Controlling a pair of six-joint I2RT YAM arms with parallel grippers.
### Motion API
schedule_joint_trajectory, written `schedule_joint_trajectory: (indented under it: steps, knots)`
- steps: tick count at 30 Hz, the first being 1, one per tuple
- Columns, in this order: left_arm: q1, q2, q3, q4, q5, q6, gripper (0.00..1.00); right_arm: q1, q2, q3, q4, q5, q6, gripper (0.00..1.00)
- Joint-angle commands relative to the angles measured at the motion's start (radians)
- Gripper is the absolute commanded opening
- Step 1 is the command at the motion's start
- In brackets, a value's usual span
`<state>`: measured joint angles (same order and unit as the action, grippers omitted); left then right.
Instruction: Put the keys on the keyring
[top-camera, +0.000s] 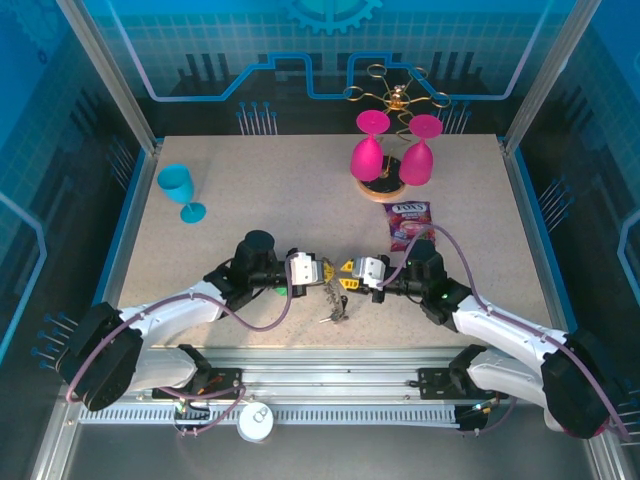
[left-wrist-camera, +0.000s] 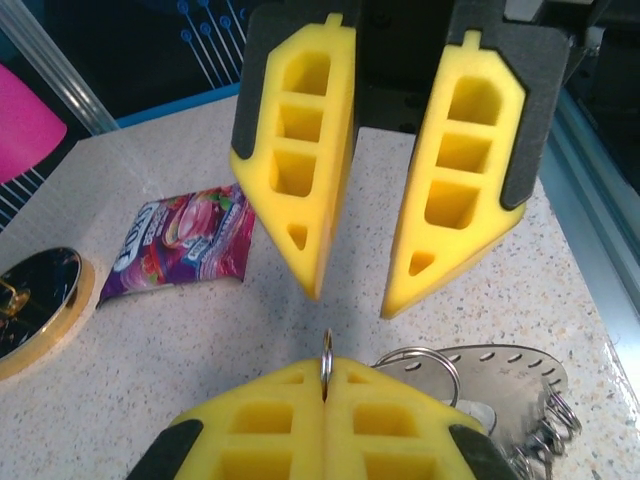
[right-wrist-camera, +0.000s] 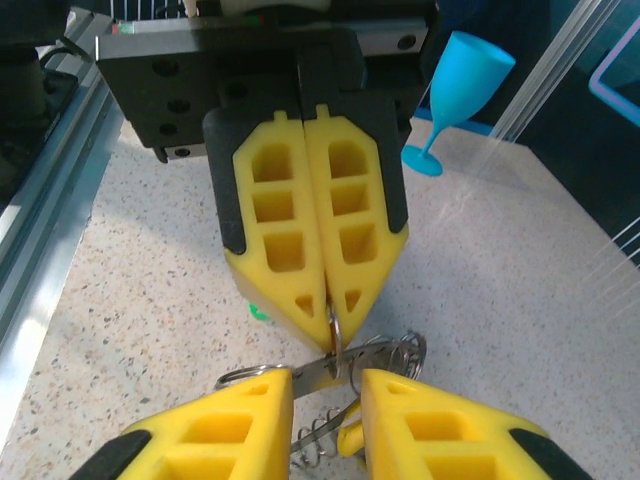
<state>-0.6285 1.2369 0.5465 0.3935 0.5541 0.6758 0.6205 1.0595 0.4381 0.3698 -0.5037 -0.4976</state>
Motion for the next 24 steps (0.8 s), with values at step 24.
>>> schedule_joint_trajectory:
  steps: [24]
  knots:
    - [0.003, 0.002, -0.013, 0.137, 0.118, -0.059, 0.0, -0.007, 0.022, 0.02, 0.11, -0.069, 0.028, 0.17]
